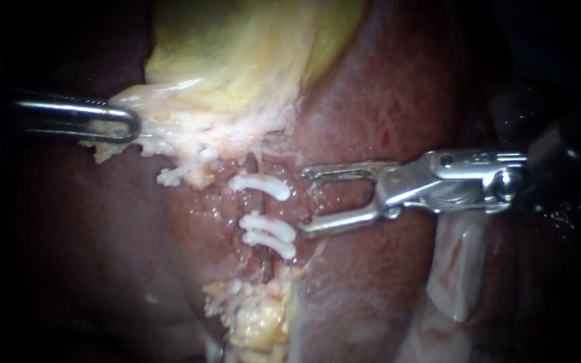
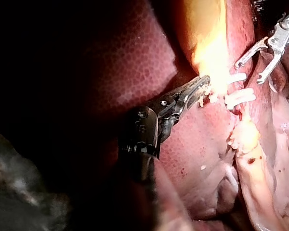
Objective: Going back third clip right tube
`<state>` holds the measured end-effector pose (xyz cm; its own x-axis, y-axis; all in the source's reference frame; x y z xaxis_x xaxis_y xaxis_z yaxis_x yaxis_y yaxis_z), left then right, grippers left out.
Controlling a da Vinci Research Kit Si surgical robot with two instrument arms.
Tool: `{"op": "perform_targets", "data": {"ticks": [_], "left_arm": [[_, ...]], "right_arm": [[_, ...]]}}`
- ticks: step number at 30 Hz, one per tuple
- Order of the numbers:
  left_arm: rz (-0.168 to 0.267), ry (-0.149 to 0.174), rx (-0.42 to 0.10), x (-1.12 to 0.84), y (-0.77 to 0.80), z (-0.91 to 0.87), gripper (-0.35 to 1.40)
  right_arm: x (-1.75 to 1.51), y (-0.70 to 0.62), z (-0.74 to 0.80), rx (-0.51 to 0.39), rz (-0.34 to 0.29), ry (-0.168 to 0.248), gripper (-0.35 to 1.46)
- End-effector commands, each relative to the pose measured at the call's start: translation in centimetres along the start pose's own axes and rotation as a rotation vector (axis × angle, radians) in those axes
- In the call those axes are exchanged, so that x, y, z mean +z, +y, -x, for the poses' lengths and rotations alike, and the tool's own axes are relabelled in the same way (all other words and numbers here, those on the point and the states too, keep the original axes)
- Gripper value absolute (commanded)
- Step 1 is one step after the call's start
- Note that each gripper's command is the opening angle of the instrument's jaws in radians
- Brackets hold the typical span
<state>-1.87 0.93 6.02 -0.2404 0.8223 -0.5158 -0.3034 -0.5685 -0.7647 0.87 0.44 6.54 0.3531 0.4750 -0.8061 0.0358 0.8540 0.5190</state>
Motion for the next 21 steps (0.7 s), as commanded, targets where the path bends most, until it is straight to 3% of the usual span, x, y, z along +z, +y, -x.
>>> {"op": "perform_targets", "data": {"ticks": [1, 6, 12, 21], "left_arm": [[0.0, 0.0, 0.0, 0.0, 0.0, 0.0, -0.35], [0.001, 0.0, 0.0, 0.0, -0.01, 0.0, -0.35], [0.0, 0.0, 0.0, 0.03, -0.06, 0.0, -0.35], [-0.007, 0.003, 0.008, 0.41, -0.18, 0.11, -0.35]], "right_arm": [[-0.07, -0.02, -0.04, -0.018, -0.007, 0.001, 0.5], [-0.27, -0.1, -0.13, -0.054, -0.02, 0.003, 0.5], [-0.38, -0.12, -0.12, -0.067, -0.026, 0.004, 0.5], [-0.44, -0.13, -0.1, -0.067, -0.029, 0.004, 0.5]]}}
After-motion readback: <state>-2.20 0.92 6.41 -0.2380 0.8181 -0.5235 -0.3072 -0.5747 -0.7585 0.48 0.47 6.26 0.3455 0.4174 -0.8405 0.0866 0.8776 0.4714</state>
